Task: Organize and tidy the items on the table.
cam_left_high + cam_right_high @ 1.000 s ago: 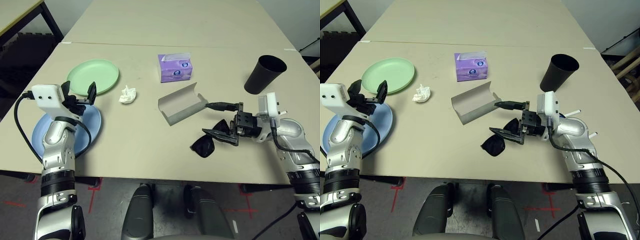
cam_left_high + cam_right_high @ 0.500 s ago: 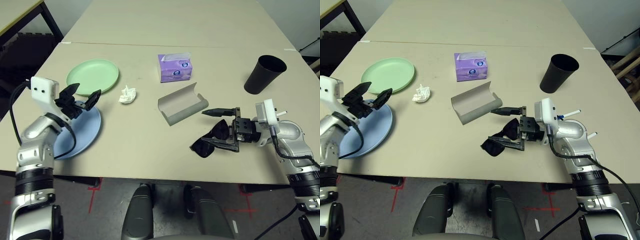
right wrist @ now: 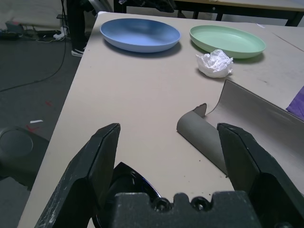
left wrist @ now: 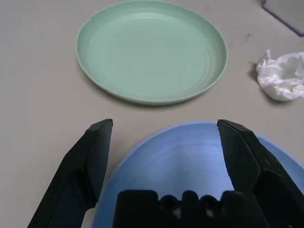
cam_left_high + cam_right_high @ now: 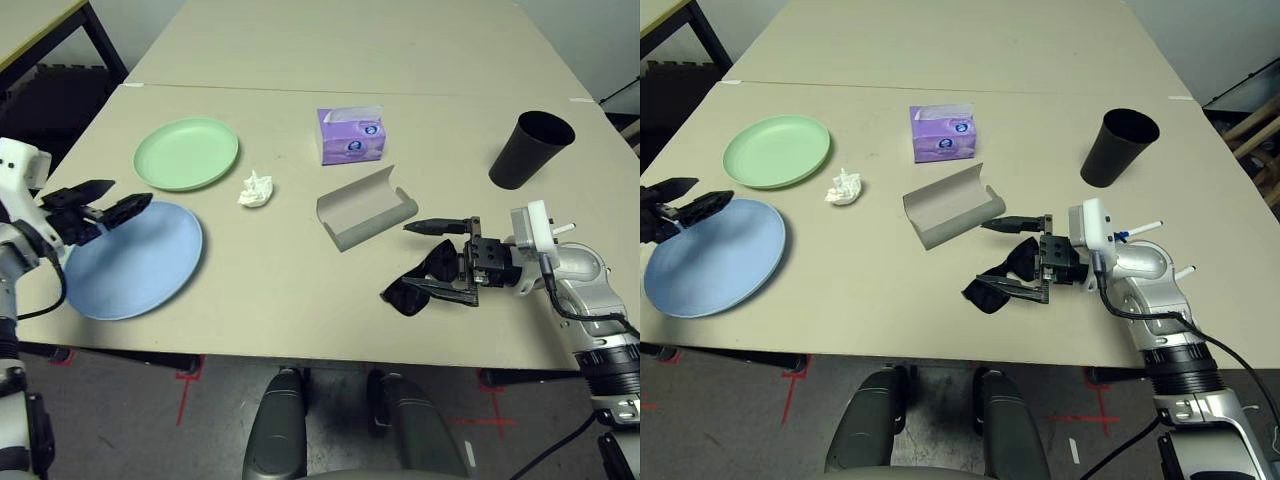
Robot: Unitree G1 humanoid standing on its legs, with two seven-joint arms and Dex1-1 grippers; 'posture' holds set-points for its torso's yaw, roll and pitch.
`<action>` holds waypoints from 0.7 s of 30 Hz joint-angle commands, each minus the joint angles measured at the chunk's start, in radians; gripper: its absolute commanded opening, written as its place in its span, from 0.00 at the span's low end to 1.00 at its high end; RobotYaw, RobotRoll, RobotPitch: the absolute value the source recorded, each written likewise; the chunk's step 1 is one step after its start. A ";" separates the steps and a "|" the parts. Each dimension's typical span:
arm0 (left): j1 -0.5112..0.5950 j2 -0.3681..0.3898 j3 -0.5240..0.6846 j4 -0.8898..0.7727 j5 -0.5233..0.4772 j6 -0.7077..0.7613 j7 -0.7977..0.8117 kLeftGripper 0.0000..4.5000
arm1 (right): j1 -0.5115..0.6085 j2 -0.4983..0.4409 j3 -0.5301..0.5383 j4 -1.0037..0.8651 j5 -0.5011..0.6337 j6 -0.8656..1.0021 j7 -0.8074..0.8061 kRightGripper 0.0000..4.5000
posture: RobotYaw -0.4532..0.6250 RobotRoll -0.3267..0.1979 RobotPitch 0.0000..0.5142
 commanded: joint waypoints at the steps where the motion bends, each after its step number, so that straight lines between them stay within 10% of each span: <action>1: 0.017 0.033 -0.005 0.040 0.025 0.040 -0.011 1.00 | 0.020 -0.008 0.007 -0.027 0.000 0.002 -0.005 0.99 | 0.57 0.62 0.36; 21: 0.028 0.064 -0.031 0.153 0.122 0.149 0.070 1.00 | 0.027 -0.010 0.020 -0.053 0.000 0.013 -0.029 0.99 | 0.56 0.62 0.37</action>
